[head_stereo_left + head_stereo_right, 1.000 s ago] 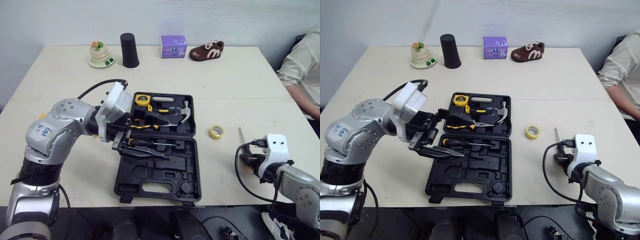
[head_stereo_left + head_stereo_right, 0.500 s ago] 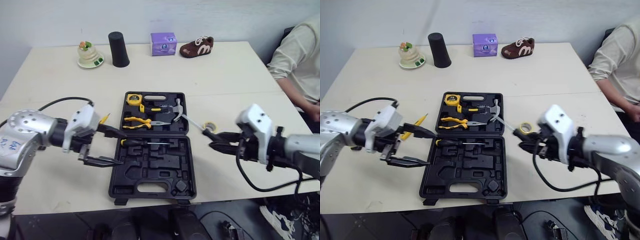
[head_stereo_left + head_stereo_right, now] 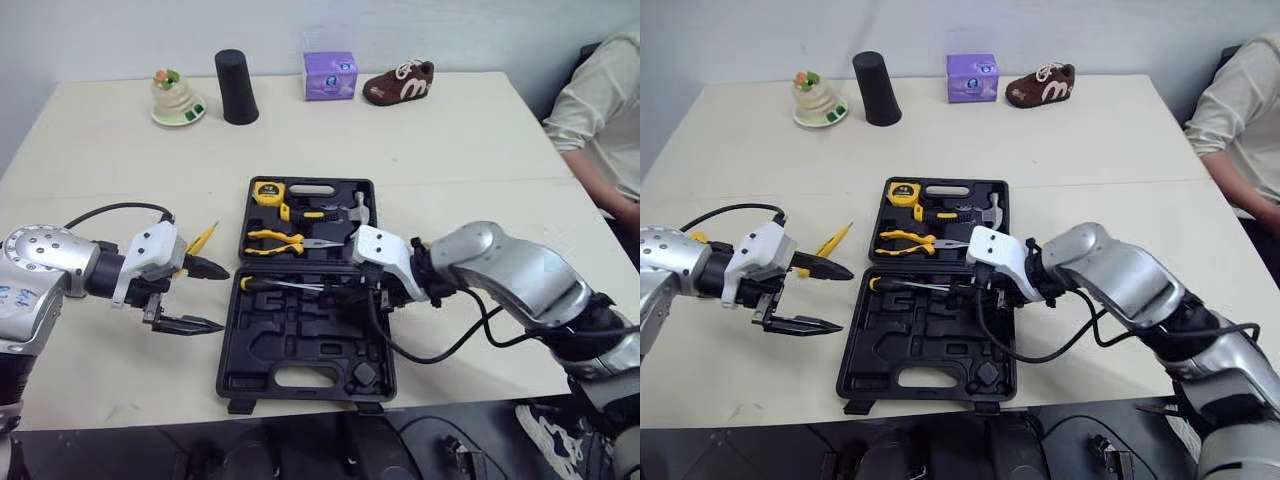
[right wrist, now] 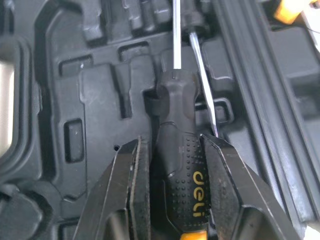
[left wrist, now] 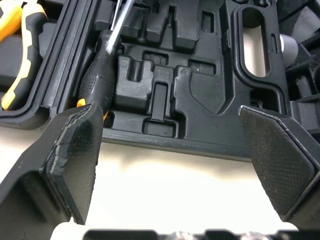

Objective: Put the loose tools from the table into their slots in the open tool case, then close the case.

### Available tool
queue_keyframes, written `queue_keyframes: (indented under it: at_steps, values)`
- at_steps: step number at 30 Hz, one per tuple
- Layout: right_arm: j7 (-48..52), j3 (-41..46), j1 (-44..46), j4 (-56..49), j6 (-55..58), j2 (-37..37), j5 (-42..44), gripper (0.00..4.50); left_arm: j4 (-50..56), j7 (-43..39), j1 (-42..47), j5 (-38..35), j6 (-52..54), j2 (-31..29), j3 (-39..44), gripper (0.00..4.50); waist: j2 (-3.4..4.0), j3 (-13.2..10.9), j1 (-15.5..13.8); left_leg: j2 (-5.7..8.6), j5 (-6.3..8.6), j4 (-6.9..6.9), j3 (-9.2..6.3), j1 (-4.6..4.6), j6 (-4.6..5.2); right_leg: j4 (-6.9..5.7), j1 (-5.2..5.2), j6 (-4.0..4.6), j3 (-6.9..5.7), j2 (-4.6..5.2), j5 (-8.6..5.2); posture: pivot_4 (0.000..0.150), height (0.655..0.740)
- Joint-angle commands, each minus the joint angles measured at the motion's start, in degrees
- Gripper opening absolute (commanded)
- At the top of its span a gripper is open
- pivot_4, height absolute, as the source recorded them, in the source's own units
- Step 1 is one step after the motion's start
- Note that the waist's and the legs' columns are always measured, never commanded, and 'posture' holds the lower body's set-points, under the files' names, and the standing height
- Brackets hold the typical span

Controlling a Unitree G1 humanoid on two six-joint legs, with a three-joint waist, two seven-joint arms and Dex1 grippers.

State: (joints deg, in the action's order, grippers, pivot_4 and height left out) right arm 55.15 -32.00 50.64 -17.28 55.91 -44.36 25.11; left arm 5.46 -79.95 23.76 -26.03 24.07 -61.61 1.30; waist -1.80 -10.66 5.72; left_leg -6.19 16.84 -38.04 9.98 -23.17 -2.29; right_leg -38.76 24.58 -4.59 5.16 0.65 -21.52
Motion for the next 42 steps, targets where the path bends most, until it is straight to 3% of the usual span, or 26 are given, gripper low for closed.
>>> queue_keyframes:
  at_steps: [1,7,18,24,26,32,35,39,42]
  values:
    - [3.5,-1.9,2.0,1.0,-3.9,0.6,-3.7,1.13,-0.7,0.3,1.7,0.6,-0.6,0.4,0.5,4.5,0.0,0.0,0.0,0.01,0.0,-0.02,-0.01,0.0,0.0,-0.11,-0.01,0.01,0.0,-0.01,-0.01,0.15,0.7386]
    - [7.0,-3.5,2.2,1.9,-5.8,1.3,-6.9,1.13,-0.4,0.3,2.1,0.6,-0.4,1.0,0.2,4.5,0.0,0.0,0.6,0.06,-0.02,-0.63,-0.03,0.06,-0.01,-0.82,-0.02,0.02,0.02,-0.09,-0.01,0.15,0.7386]
    - [7.5,-3.5,3.2,5.7,-7.9,5.1,-12.6,1.13,-0.7,0.5,3.5,0.8,0.2,2.8,-0.3,4.5,0.0,0.0,0.6,0.04,-0.02,-0.82,-0.05,0.06,-0.01,-0.97,-0.02,0.02,0.01,-0.08,0.0,0.15,0.7386]
    - [9.0,2.5,7.2,-0.3,-3.7,4.5,-9.8,3.42,-1.0,0.6,4.4,1.0,0.2,3.3,-0.6,4.5,0.01,0.0,0.6,0.04,-0.02,-0.84,-0.05,0.06,0.0,-1.02,0.0,0.02,0.02,-0.09,-0.01,0.15,0.7386]
    - [9.2,3.9,7.4,-1.0,-3.0,4.7,-8.8,4.4,-1.3,0.6,4.9,1.1,0.1,3.5,-0.8,4.5,0.0,0.0,0.6,0.03,-0.01,-0.84,-0.06,0.05,-0.01,-1.03,0.0,0.03,0.01,-0.09,-0.01,0.15,0.7386]
    - [7.5,7.0,2.9,0.3,-7.4,7.8,-8.5,4.4,-1.1,0.4,5.6,1.2,0.4,4.2,-1.3,4.5,-0.04,0.0,0.6,0.06,-0.01,-0.9,-0.1,0.05,0.0,-1.02,-0.07,0.03,-0.03,-0.08,-0.01,0.15,0.7386]
    - [5.5,11.7,-3.9,4.1,-14.2,14.3,-5.4,4.4,-0.7,0.5,5.7,1.0,0.6,4.5,-1.5,4.5,-0.07,0.0,0.7,0.04,-0.01,-0.92,-0.12,0.06,0.0,-1.04,-0.08,0.03,-0.05,-0.12,-0.01,0.15,0.7386]
    - [4.9,13.2,-10.7,9.0,-22.4,18.1,-6.1,3.21,-0.5,0.6,6.2,1.2,0.7,5.0,-1.9,4.5,-0.06,0.0,0.6,0.06,-0.01,-0.91,-0.12,0.05,0.0,-1.06,-0.07,0.03,-0.04,-0.12,-0.01,0.15,0.7386]
    - [4.2,13.3,-12.0,11.9,-24.7,19.6,-6.6,1.71,-0.4,0.5,6.2,1.2,0.7,5.0,-2.0,4.5,-0.06,0.0,0.6,0.12,-0.01,-0.97,-0.12,0.05,0.0,-1.11,-0.09,0.02,-0.04,-0.12,-0.01,0.15,0.7386]
